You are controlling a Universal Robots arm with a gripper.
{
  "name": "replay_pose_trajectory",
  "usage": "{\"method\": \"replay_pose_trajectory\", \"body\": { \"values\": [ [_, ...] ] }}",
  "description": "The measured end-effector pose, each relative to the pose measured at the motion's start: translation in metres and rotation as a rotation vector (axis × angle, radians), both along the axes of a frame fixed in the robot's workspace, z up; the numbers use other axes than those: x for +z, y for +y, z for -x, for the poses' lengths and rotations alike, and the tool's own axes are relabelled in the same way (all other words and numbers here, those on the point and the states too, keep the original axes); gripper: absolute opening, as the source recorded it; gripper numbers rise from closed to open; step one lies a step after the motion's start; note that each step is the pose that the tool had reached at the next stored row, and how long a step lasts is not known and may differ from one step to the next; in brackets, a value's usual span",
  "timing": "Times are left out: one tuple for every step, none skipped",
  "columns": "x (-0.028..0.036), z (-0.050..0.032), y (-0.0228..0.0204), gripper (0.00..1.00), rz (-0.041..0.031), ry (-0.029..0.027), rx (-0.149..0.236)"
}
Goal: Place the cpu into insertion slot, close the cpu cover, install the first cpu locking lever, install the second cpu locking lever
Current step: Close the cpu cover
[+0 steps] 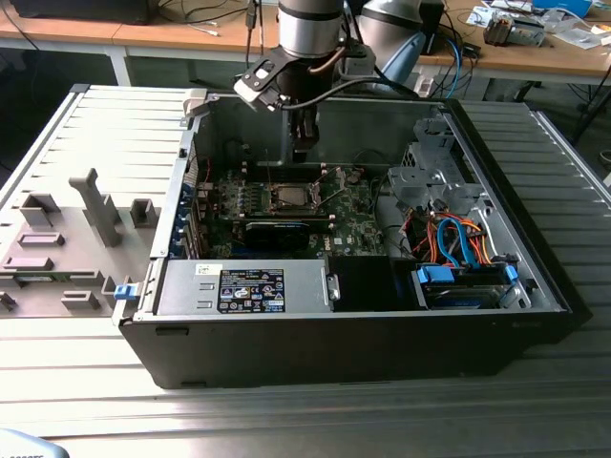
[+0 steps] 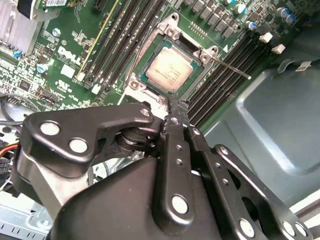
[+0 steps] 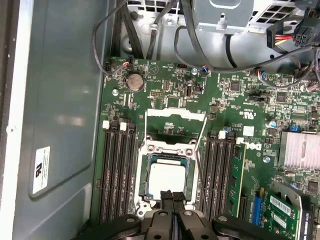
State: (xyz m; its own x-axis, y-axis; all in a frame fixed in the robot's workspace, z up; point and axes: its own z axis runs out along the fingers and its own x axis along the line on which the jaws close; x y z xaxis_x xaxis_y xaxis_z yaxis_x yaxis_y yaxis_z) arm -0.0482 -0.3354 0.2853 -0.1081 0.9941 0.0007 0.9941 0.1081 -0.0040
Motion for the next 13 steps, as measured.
{"method": "replay_pose_trajectory", "body": {
  "values": [
    [0.0000, -0.0045, -0.0003, 0.11, 0.0000, 0.0000, 0.000],
    [0.0000, -0.0084, -0.0008, 0.11, 0.0000, 0.0000, 0.000],
    [0.0000, -0.0088, -0.0008, 0.11, 0.0000, 0.0001, 0.000],
    [0.0000, -0.0093, -0.0008, 0.11, 0.0000, 0.0000, 0.000],
    [0.0000, -0.0104, -0.0009, 0.11, 0.0000, 0.0001, 0.000],
    [0.0000, -0.0122, -0.0009, 0.11, 0.0000, 0.0000, 0.000],
    [0.0000, -0.0139, -0.0009, 0.11, 0.0000, 0.0001, 0.000],
    [0.0000, -0.0151, -0.0009, 0.11, 0.0000, 0.0001, 0.000],
    [0.0000, -0.0160, -0.0009, 0.11, 0.0000, 0.0001, 0.000],
    [0.0000, -0.0179, -0.0009, 0.11, 0.0000, 0.0002, 0.000],
    [0.0000, -0.0184, -0.0009, 0.11, 0.0000, 0.0001, 0.000],
    [0.0000, -0.0189, -0.0009, 0.11, 0.0000, 0.0002, 0.000],
    [0.0000, -0.0195, -0.0009, 0.11, 0.0000, 0.0002, 0.000]
  ]
}}
